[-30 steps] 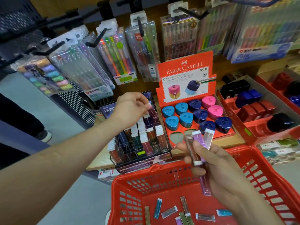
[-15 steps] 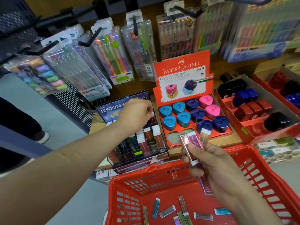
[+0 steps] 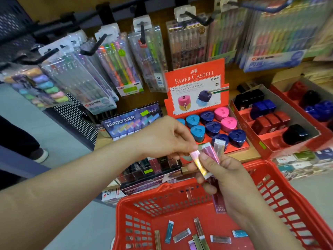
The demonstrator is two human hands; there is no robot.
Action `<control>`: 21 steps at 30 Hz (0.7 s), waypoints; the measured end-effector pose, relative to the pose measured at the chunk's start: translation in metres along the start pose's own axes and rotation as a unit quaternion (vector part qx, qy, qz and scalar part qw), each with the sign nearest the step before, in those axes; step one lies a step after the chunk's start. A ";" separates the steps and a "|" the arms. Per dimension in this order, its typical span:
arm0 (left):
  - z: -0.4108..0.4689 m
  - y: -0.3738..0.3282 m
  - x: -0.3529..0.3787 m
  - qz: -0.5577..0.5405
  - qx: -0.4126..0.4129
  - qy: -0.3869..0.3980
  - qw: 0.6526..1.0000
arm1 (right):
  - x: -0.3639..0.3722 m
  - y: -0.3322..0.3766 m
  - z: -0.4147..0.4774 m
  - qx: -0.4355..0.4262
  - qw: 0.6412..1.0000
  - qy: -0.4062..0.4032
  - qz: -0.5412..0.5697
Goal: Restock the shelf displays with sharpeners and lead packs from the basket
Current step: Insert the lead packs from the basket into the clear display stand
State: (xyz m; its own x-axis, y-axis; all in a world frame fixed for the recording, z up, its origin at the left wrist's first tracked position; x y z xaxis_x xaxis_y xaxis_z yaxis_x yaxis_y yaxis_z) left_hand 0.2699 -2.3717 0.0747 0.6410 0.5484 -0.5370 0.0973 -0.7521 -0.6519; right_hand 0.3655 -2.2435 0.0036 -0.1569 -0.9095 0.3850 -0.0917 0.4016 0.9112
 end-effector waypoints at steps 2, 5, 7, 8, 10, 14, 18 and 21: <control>-0.001 0.003 -0.002 -0.050 -0.006 -0.010 0.999 | 0.000 0.001 -0.001 0.016 1.000 -0.013 0.020; -0.006 0.010 -0.007 -0.101 -0.015 0.002 0.995 | -0.002 0.003 -0.002 0.030 0.997 -0.045 0.062; -0.013 0.015 -0.002 -0.066 -0.015 0.011 0.998 | -0.003 0.002 -0.001 0.032 0.995 -0.055 0.081; -0.017 0.018 0.004 -0.049 -0.012 0.010 0.999 | -0.003 0.000 0.000 0.035 0.993 -0.058 0.092; -0.024 0.024 0.018 -0.037 -0.009 -0.003 0.999 | 0.000 -0.002 0.001 0.034 0.990 -0.059 0.123; -0.034 0.037 0.038 -0.043 0.005 -0.062 0.997 | 0.015 -0.007 -0.002 0.016 0.992 -0.045 0.114; -0.041 0.044 0.043 -0.046 0.028 -0.111 0.992 | 0.020 -0.008 -0.006 0.014 0.999 -0.035 0.036; -0.043 0.041 0.032 -0.075 0.039 -0.125 0.989 | 0.020 -0.006 -0.008 0.033 0.997 0.021 -0.067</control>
State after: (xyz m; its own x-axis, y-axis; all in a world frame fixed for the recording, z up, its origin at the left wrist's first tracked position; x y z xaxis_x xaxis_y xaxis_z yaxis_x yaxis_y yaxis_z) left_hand 0.3267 -2.4009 0.0535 0.4143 0.7319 -0.5409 0.1112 -0.6306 -0.7681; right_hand 0.3708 -2.2656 0.0069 -0.0984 -0.9583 0.2681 -0.1729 0.2818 0.9438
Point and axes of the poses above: each hand's wrist, its own z-axis towards the middle knuckle, its own x-axis out of the palm, y = z × x, the point moved 2 cm from there along z, towards the middle knuckle, and after that the axes turned 12 degrees about -x, right-handed, at the moved point
